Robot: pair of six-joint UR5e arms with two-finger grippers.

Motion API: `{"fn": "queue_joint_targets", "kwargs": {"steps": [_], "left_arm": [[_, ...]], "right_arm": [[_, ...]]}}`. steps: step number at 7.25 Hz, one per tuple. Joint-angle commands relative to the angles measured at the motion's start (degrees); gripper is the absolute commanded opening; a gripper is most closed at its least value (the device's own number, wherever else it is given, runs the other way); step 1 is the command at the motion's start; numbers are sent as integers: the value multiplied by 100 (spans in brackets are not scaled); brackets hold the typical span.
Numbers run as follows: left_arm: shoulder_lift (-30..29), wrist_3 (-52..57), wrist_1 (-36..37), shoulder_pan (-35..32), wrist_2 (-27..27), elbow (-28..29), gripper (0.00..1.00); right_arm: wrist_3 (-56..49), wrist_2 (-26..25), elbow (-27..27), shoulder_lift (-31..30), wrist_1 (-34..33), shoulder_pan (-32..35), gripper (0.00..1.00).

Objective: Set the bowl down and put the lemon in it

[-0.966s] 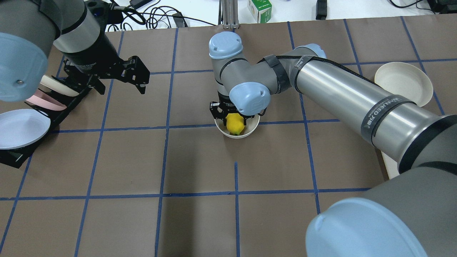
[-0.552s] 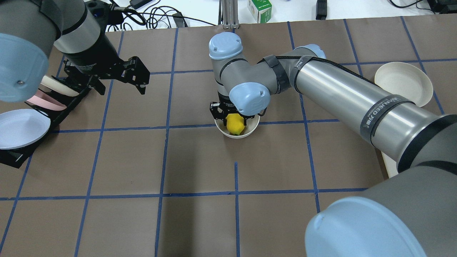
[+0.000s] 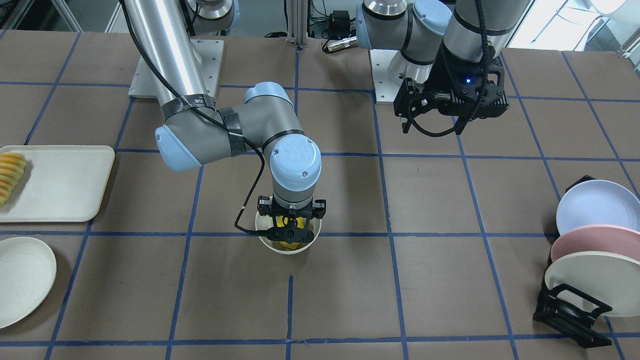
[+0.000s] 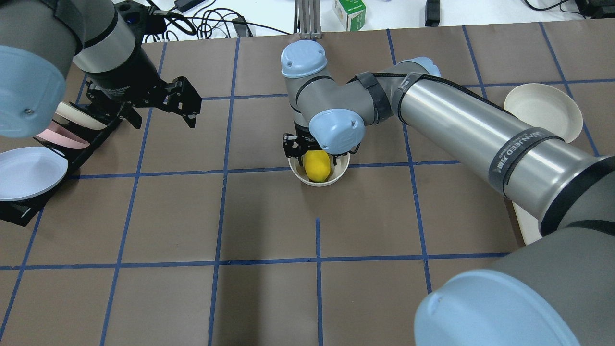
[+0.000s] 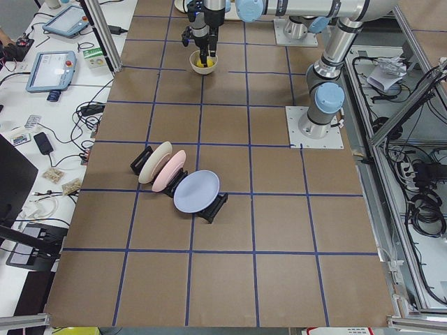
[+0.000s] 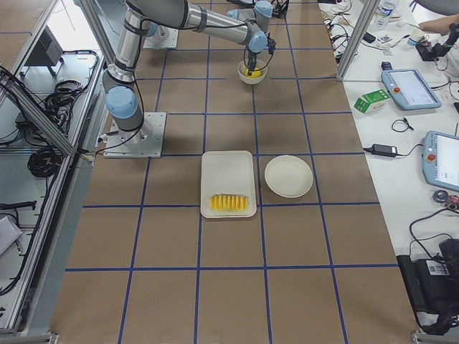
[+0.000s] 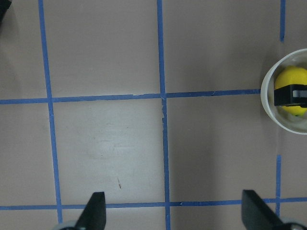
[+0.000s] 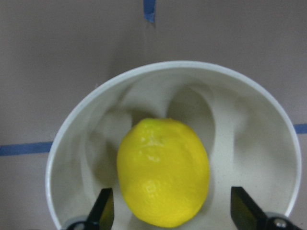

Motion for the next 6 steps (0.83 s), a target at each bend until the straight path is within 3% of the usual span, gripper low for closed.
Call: {"fn": "queue_joint_targets", "kwargs": {"steps": [1, 3, 6], "left_arm": [[0, 4, 0, 8, -3, -9, 100], [0, 4, 0, 8, -3, -9, 100], [9, 4, 0, -1, -3, -9, 100]], "right_arm": [[-17, 48, -9, -490, 347, -151, 100], [-69, 57, -131, -868, 674, -528, 100], [-376, 40, -80, -1825, 1194, -1607, 100]]}}
